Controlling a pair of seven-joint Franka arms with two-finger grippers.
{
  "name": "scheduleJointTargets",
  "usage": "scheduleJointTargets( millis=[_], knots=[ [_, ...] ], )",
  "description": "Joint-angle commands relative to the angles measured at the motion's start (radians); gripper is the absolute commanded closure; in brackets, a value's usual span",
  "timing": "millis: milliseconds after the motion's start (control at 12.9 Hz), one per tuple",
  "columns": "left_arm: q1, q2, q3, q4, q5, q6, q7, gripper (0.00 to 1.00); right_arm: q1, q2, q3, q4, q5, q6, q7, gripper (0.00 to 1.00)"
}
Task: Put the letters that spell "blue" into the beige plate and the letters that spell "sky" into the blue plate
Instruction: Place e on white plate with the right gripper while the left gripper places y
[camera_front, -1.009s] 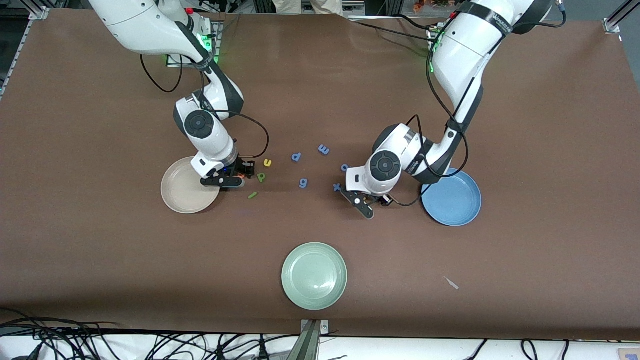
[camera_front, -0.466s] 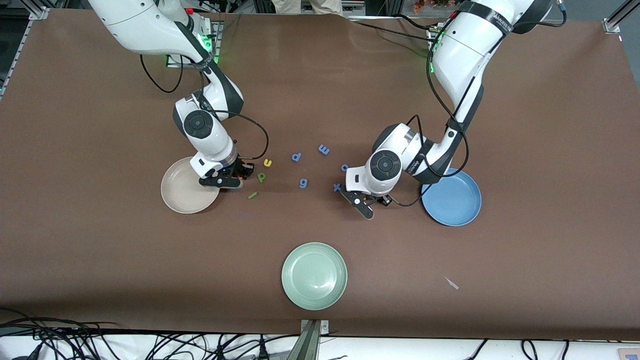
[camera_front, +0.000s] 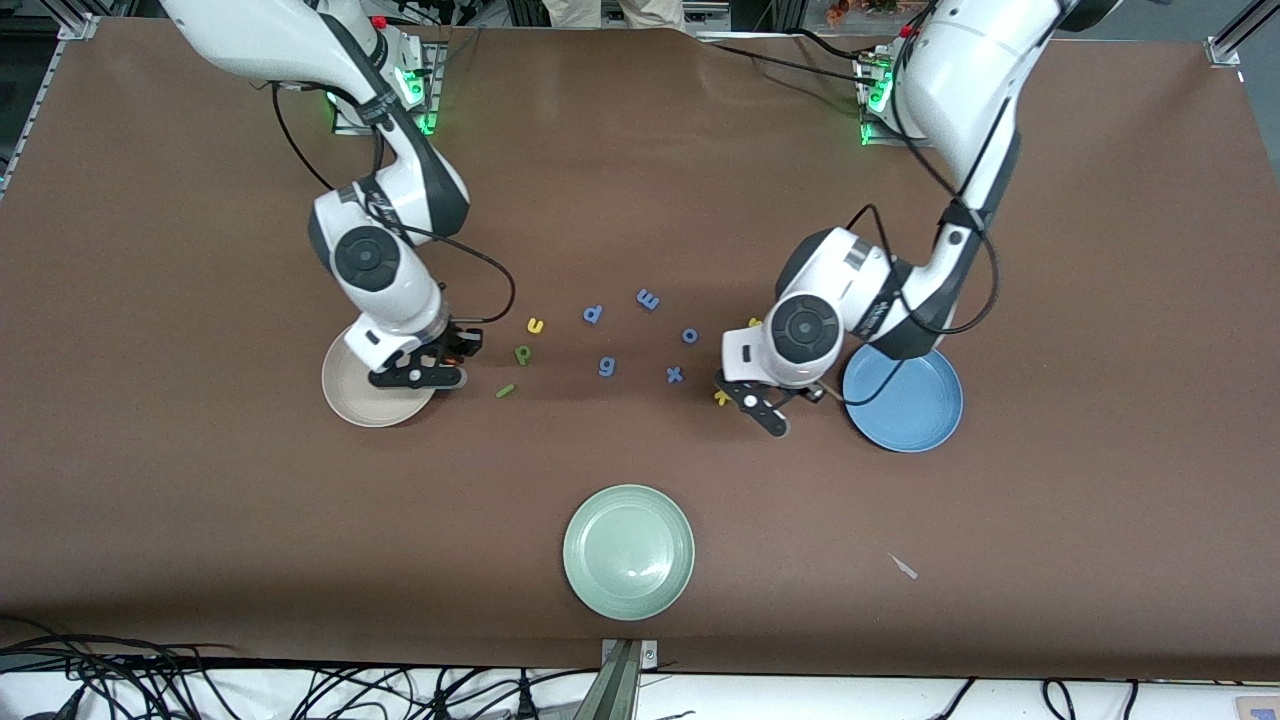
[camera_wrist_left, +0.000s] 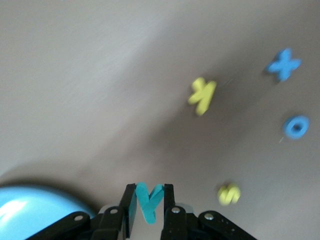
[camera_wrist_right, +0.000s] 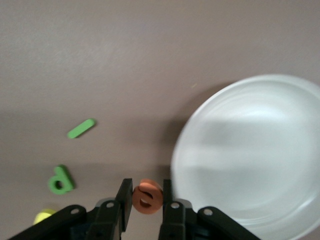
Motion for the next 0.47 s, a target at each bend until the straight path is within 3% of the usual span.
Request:
scheduleJointTargets(
  millis=[0,78,233,310,388],
  knots=[
    [0.055,-0.036,-0.009,-0.026,0.142,-0.07,0.042,0.87,-0.054,0.003,-0.002,-0.008,-0.008,-0.006,-0.15,0.71],
    [0.078,-0.036,-0.009,-0.029,0.149,-0.078,0.077,0.86,-0.055,0.004,-0.005,-0.011,-0.008,-0.003,-0.152,0.64],
    [0.122,-0.03,-0.009,-0.07,0.155,-0.064,0.105,0.77,-0.055,0.009,-0.005,-0.011,-0.008,0.003,-0.134,0.34],
    [0.165,-0.026,-0.012,-0.093,0.155,-0.047,0.103,0.5,-0.055,0.01,-0.005,-0.011,-0.008,0.003,-0.129,0.29],
    [0.178,-0.032,-0.015,-0.119,0.154,-0.023,0.105,0.03,-0.053,0.012,-0.004,-0.011,-0.006,0.003,-0.113,0.25]
  ],
)
